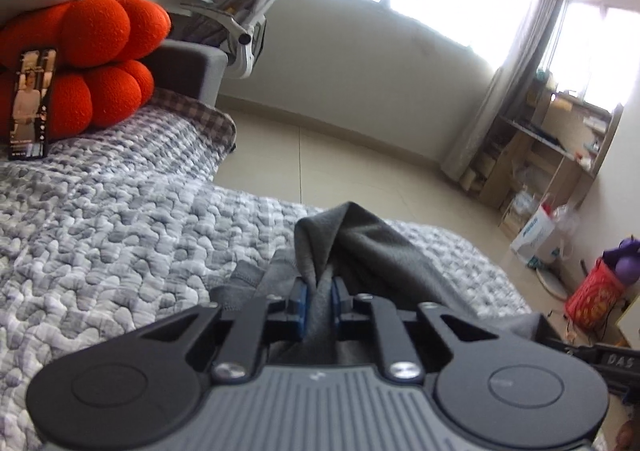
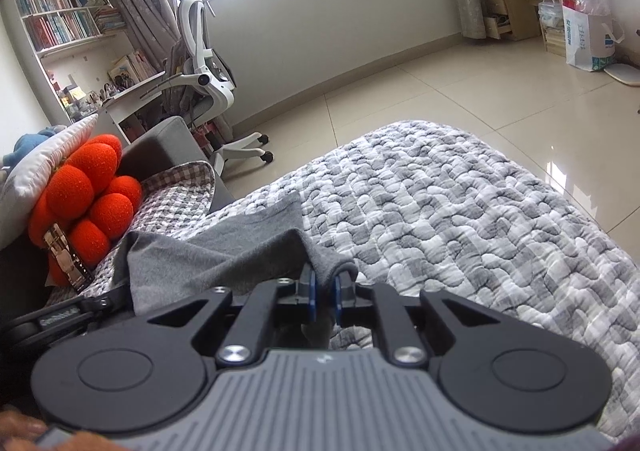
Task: Fold clothes
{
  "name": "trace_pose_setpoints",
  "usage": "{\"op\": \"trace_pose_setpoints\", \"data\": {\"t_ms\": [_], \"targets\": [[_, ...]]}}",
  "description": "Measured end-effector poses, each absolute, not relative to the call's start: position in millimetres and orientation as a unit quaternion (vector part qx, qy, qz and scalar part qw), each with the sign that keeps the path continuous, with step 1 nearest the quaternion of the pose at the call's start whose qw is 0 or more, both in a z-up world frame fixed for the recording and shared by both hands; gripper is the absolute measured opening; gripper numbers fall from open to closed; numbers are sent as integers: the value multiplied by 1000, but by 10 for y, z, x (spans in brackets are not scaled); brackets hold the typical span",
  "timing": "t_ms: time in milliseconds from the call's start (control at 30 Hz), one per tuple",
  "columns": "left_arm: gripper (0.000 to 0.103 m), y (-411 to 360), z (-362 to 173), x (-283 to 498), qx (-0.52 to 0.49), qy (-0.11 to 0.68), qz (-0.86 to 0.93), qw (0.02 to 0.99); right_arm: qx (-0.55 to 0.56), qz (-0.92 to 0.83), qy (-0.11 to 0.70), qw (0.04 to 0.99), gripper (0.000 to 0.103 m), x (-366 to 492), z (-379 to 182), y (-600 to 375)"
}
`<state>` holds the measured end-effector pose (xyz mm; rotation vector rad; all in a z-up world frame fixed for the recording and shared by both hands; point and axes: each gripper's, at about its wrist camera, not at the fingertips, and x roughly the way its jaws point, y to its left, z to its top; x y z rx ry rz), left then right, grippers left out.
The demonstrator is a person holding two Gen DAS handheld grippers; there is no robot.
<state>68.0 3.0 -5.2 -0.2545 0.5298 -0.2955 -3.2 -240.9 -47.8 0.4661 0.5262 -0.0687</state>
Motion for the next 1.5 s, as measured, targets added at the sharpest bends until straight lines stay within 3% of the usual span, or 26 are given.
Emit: {"op": "trace_pose_setpoints", "data": {"t_ms": [233,633,1100,1233,1300,1500], "targets": [[11,129,186,271,-137,212,-129,959,213,-39,237,947,12,-47,-392,-2342],[11,455,296,-214,-182,197,-24,963,169,-29,210,963,11,137,-141,-1916],[11,985,181,96,-258,208,50,942,104,15,157,982,10,928,295,-1037],[0,1170,190,190,-264,196,84,941,100,60,139,983,10,1154,336,-805],[0,1269,205,242,-261,188,102,941,89,73,135,984,10,1264,340,-669],[1,1541,75,485,-294,237,115,919,54,95,129,986,10,1530,327,-277]]}}
